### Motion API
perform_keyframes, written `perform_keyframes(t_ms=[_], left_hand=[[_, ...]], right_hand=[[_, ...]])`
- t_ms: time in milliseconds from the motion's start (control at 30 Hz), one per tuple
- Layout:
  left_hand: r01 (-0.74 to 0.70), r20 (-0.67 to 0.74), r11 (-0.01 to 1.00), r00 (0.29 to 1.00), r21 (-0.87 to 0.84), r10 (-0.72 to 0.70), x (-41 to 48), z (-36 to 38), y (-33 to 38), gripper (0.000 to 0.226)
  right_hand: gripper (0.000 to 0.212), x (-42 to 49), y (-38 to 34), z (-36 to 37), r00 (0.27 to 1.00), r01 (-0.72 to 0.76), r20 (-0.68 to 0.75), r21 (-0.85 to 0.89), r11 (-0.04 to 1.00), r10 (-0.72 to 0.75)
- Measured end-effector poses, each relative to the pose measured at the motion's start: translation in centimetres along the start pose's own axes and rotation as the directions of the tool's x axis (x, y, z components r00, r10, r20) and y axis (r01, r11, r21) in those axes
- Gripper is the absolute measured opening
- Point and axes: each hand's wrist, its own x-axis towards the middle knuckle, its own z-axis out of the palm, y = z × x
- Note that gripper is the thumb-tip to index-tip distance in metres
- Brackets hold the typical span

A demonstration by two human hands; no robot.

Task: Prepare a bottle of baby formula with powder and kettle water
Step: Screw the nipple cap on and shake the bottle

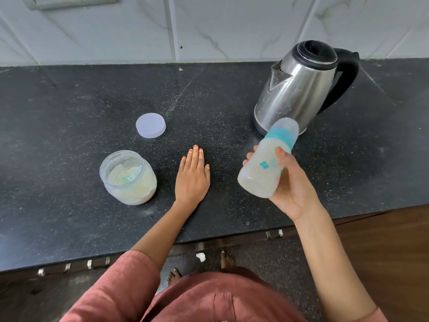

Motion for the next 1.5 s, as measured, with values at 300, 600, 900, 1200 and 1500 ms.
perform_keyframes(t_ms=[300,600,900,1200,1500], left_hand=[[-0.001,0.006,1.000,1.000,0.015,0.001,-0.1,0.0,0.0,0.051],[0.004,0.013,1.000,1.000,0.015,-0.005,0.0,-0.1,0.0,0.051],[0.002,0.022,1.000,1.000,0.020,-0.002,-0.1,-0.2,0.0,0.051],[0.004,0.030,1.000,1.000,0.022,-0.005,0.0,-0.2,0.0,0.052],[-0.001,0.029,1.000,1.000,0.027,0.000,0.0,-0.2,0.0,0.052]], right_hand=[[0.031,0.1,-0.1,1.2,0.903,0.301,-0.272,-0.154,0.941,-0.333],[0.011,-0.4,1.3,1.8,0.920,0.160,-0.319,-0.222,0.962,-0.227],[0.015,-1.2,1.4,2.4,0.953,0.138,-0.169,-0.498,0.856,-0.252],[0.020,-1.0,2.5,2.3,0.961,0.060,-0.215,-0.453,0.890,-0.174],[0.014,-0.2,2.4,2.5,0.929,0.131,-0.253,-0.456,0.880,-0.269]])
